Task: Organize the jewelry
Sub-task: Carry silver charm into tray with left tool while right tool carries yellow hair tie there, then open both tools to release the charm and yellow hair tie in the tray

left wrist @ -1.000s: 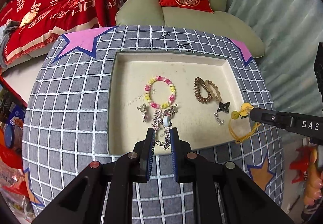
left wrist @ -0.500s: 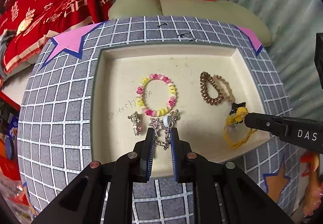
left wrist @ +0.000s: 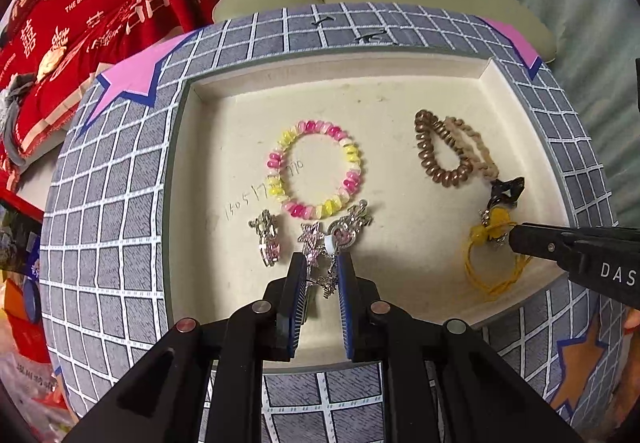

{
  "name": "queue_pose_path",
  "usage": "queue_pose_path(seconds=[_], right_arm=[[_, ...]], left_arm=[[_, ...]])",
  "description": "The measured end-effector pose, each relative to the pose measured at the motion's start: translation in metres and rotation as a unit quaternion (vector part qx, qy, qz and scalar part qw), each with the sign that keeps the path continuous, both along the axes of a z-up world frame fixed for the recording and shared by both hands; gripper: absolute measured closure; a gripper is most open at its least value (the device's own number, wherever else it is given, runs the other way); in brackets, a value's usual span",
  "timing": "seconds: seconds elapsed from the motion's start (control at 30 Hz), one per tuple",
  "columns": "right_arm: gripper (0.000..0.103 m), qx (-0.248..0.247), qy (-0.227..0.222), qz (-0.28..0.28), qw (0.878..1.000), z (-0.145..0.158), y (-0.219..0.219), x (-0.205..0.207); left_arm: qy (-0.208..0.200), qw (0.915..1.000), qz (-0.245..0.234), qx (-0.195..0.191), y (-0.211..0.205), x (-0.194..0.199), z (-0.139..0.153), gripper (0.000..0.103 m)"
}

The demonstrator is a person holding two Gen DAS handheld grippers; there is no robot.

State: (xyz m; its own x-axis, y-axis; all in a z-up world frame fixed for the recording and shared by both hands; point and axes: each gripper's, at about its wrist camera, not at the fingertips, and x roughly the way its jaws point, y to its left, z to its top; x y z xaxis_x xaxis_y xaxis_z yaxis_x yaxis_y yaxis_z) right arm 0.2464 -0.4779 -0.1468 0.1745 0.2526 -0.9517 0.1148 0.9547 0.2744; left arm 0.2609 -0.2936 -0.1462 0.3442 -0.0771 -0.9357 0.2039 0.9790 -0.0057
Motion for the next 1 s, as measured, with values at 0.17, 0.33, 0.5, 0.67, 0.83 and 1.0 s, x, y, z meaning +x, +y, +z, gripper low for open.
queue_pose_path(seconds=[0.17,0.33,0.5,0.67,0.83,1.0], right_arm=[[0.098,-0.006,0.008,0.007,1.0,-0.004,0.002,0.001],[0.084,-0.001,0.008,0.003,1.0,-0.004,0.002,0.001],[0.043,0.014,-0.013,0.001,1.0,0.006,0.001,0.0],[0.043,0.026,-0.032,-0.008,0.999,0.02,-0.001,0.0],[0.043,0.025,-0.047,-0.015,0.998,0.032,-0.004,-0.004],[0.043,0.023,-0.052,-0.024,0.998,0.039,-0.007,-0.006]], left_arm=[[0.005,1.0,0.007,0.0,0.003,0.0,-0.003,0.078],[0.005,0.9999,0.011,0.004,0.004,-0.001,-0.001,0.078],[0.005,0.9999,0.014,0.002,0.005,-0.001,0.001,0.078],[0.005,0.9998,0.017,-0.001,0.007,-0.001,0.003,0.077],[-0.032,0.999,0.031,0.006,0.009,-0.003,0.014,0.0],[-0.032,0.999,0.032,0.005,0.011,0.0,0.02,0.0]])
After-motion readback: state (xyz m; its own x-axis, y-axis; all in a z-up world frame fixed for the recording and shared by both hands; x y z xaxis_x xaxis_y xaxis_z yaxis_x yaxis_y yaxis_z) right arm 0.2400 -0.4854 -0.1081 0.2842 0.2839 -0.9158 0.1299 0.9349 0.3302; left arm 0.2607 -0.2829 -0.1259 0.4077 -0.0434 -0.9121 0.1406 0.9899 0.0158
